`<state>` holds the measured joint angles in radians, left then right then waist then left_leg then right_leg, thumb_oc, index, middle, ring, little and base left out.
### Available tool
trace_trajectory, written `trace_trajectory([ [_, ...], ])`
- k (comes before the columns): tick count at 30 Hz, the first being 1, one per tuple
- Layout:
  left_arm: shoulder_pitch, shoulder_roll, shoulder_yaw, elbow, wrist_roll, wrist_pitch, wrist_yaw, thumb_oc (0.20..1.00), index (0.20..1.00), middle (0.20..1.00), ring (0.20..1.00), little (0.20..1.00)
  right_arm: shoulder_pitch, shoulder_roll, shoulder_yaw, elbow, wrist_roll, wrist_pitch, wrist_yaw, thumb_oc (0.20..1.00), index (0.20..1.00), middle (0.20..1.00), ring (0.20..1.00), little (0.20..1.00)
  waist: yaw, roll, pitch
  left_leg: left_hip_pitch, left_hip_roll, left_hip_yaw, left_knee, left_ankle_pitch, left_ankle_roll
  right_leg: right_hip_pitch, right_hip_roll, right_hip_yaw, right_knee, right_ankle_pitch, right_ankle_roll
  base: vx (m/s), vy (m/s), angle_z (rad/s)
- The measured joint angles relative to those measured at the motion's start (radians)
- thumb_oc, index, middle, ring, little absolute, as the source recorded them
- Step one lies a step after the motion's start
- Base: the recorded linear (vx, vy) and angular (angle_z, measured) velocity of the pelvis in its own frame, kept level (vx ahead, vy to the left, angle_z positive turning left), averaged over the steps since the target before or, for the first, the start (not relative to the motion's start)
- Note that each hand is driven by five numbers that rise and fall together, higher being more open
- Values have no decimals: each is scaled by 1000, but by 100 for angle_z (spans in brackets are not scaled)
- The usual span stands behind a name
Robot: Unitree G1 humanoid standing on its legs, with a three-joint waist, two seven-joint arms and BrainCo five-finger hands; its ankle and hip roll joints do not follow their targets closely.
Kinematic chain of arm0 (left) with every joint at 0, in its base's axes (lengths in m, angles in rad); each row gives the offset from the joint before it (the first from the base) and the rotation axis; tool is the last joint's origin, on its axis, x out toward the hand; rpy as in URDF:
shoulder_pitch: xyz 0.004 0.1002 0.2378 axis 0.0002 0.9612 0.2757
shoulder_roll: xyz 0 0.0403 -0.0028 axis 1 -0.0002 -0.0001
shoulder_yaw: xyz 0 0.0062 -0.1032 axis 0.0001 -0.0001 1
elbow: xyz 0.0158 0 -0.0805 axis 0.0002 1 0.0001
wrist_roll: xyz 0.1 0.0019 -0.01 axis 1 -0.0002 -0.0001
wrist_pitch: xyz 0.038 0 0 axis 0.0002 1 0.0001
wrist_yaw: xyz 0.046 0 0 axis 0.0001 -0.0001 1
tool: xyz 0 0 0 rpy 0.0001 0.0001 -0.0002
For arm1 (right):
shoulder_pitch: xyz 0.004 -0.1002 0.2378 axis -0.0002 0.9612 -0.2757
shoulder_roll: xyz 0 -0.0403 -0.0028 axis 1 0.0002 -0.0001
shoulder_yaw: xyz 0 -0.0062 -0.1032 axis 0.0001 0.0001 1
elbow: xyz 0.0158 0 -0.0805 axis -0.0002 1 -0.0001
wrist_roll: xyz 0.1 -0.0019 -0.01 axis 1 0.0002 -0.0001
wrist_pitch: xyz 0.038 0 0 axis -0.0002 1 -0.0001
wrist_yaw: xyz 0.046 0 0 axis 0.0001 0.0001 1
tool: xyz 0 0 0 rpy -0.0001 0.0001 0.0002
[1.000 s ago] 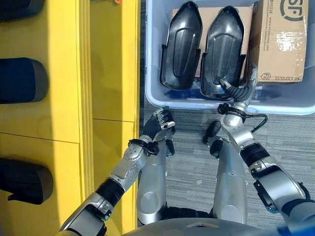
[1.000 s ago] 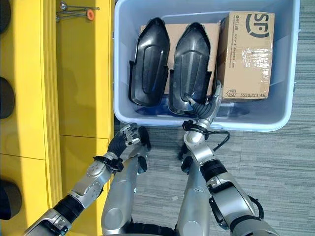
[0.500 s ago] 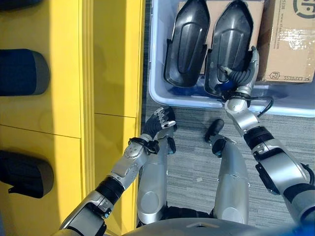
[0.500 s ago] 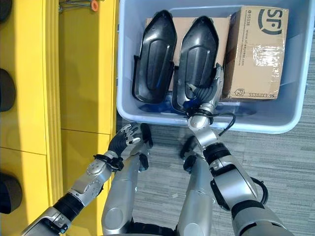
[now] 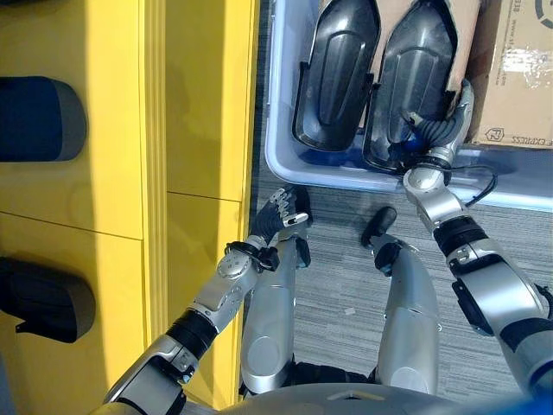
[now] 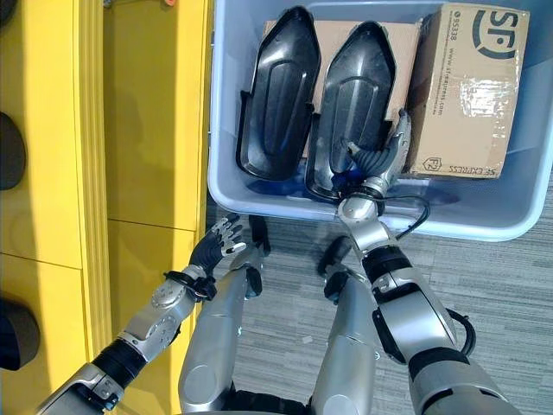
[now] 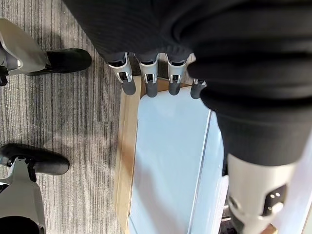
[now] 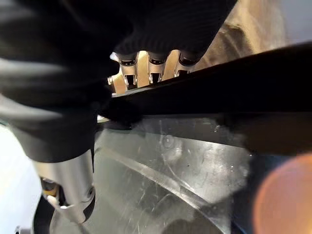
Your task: Move parts from the plastic box to the shelf.
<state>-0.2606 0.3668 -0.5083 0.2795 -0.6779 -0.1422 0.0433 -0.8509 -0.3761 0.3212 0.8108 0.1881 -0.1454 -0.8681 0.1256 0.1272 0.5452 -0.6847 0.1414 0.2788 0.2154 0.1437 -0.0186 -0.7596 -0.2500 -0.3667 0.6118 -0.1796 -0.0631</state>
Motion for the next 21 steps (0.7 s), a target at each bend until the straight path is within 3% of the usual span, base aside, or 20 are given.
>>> trace_trajectory([
  [10, -1, -1, 0, -4, 1, 0, 7, 1000, 1000, 1000, 1000, 1000, 25, 25, -40, -32, 226, -62, 51, 1000, 1000, 1000, 1000, 1000, -5, 0, 0, -1, 1, 5, 3, -4, 7, -1, 2, 4, -5, -1, 1, 0, 0, 0],
  [21, -1, -4, 0, -19, 0, 22, 29, 1000, 1000, 1000, 1000, 1000, 17, 42, -34, -47, 269, -9, 120, 1000, 1000, 1000, 1000, 1000, -27, -1, -1, -6, 13, 9, 38, -18, 6, -1, 6, 10, 7, -1, 1, 4, -3, -1],
])
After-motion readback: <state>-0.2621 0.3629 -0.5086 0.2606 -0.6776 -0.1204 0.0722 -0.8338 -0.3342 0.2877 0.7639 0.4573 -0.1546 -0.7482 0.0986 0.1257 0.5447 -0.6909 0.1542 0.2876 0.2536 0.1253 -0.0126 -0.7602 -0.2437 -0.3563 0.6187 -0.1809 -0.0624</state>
